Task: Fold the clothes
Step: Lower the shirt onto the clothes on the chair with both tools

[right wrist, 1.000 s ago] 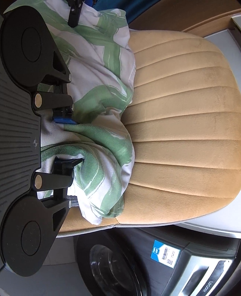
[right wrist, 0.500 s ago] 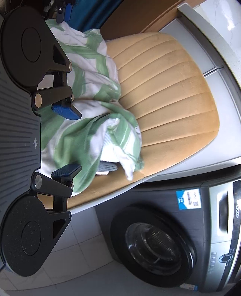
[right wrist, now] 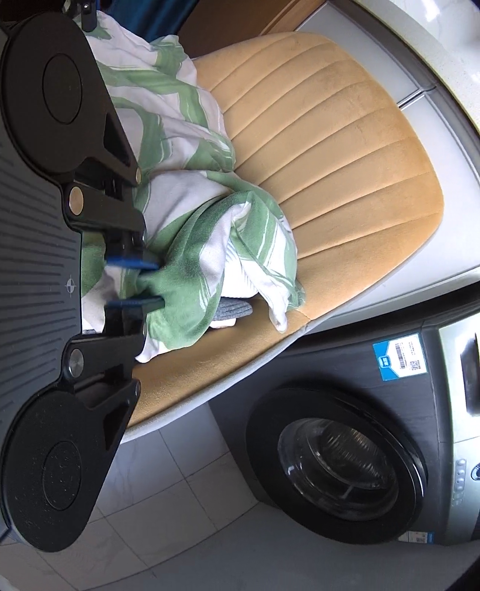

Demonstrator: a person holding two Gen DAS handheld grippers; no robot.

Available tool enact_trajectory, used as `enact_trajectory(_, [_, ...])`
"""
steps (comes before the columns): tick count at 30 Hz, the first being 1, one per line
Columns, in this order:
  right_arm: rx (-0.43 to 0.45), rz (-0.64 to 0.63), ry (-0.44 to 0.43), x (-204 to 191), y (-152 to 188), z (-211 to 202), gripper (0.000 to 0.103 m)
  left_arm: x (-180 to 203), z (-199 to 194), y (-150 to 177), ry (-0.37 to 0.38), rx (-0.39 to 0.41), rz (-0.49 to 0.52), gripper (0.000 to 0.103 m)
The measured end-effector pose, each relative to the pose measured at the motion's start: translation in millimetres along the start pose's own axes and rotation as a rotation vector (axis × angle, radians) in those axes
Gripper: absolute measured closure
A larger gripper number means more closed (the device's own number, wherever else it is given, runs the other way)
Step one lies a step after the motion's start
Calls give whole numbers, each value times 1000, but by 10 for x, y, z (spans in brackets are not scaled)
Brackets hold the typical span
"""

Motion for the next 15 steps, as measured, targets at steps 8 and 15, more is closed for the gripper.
enact_trajectory(8, [-46,65,100,12,347,-320,103,-249,-147,173,-35,30,-77,97])
enact_trajectory(15, [-47,105,103,86,490,-290,85,-436,210,144,-120,-57,-142,82])
Point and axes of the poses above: each gripper's, at about its wrist camera, not at the fingertips, and z roughly the way its jaws point, x to its right, y to its underside, the point moved 1 cm from there along z, roughly the way its jaws point, and after that the axes turned 13 degrees about -z, right-handed, at the moved point
